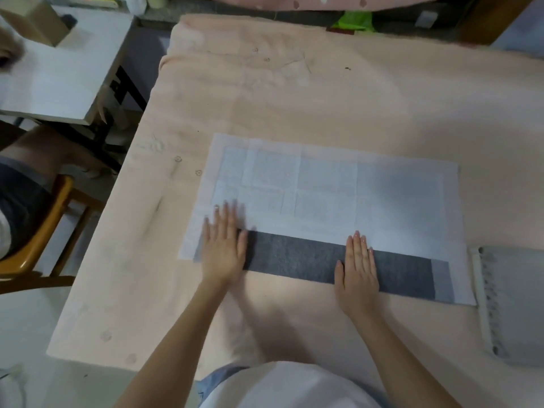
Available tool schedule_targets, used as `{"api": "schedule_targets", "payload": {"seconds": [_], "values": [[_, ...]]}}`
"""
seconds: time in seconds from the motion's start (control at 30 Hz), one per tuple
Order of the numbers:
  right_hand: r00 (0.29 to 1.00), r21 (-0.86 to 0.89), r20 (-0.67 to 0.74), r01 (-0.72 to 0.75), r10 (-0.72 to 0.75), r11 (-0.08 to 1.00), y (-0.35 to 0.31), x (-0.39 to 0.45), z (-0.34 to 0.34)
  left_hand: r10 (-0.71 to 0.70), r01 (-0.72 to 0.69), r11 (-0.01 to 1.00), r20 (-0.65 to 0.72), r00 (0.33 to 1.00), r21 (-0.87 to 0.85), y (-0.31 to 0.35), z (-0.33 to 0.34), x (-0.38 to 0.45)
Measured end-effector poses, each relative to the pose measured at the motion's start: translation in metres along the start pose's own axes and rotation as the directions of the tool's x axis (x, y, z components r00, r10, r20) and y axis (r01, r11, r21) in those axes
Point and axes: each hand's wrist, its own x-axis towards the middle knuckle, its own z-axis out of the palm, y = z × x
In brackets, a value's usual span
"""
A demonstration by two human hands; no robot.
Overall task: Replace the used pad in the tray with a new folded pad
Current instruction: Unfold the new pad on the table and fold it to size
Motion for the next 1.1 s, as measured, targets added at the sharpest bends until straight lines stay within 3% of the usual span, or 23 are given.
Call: {"api": "schedule_targets", "payload": {"seconds": [0.1, 0.23, 0.43, 0.5, 0.63, 0.83, 1.0, 1.1], "values": [[1.000, 0.023, 0.009, -0.001, 0.001, 1.000, 0.000, 0.001, -0.001, 0.219, -0.220, 0.976, 0.078, 0.973, 0.000, 0.053, 0.016, -0.004], [0.994, 0.041, 0.007, -0.108, 0.108, 0.993, 0.020, -0.003, -0.004, 0.150, -0.154, 0.988, 0.150, 0.977, 0.018, 0.043, 0.026, -0.007], [0.978, 0.090, -0.047, -0.200, 0.205, 0.976, 0.041, 0.003, -0.023, 0.118, -0.119, 0.993, 0.110, 0.987, 0.002, 0.018, 0.010, 0.001], [0.992, 0.109, -0.062, -0.105, 0.112, 0.989, 0.031, 0.029, -0.033, 0.168, -0.168, 0.986, 0.107, 0.980, -0.008, 0.030, 0.005, 0.021], [0.994, 0.059, 0.057, 0.086, -0.090, 0.995, 0.010, 0.114, -0.054, 0.345, -0.346, 0.938, 0.201, 0.917, -0.027, 0.074, 0.003, 0.092], [0.975, -0.119, 0.215, 0.082, -0.055, 0.990, 0.007, 0.225, -0.074, 0.355, -0.391, 0.919, 0.327, 0.876, 0.048, 0.125, 0.002, 0.198], [0.969, -0.230, 0.216, 0.168, -0.118, 0.958, 0.007, 0.261, -0.075, 0.378, -0.414, 0.910, 0.364, 0.851, 0.024, 0.141, 0.000, 0.239], [0.959, -0.202, 0.240, 0.202, -0.151, 0.958, 0.010, 0.273, -0.078, 0.375, -0.444, 0.891, 0.400, 0.836, 0.091, 0.144, -0.004, 0.254]]}}
